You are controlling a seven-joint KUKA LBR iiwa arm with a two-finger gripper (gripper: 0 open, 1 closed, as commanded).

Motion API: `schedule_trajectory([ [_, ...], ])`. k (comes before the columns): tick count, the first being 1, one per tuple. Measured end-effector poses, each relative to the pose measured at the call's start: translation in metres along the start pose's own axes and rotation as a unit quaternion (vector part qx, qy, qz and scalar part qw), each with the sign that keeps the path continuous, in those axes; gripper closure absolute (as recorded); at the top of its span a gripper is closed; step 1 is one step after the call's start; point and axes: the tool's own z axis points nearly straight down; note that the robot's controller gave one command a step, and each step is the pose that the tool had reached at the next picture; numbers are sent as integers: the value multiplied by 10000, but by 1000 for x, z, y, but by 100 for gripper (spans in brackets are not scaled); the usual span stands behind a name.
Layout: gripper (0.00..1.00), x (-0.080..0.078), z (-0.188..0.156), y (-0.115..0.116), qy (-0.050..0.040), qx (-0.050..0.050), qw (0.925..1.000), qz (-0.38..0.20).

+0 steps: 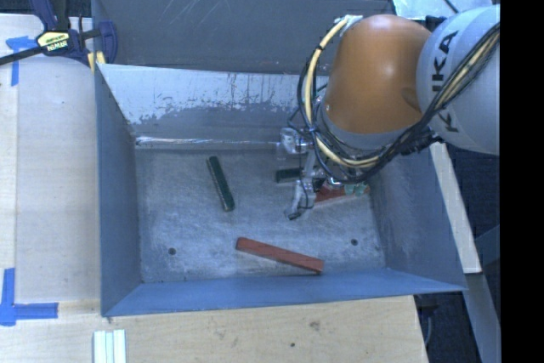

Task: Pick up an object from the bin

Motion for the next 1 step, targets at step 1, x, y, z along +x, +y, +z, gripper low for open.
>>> schedule_trajectory([
  [1, 0, -67, 97, -29, -25, 4, 9996, 282],
])
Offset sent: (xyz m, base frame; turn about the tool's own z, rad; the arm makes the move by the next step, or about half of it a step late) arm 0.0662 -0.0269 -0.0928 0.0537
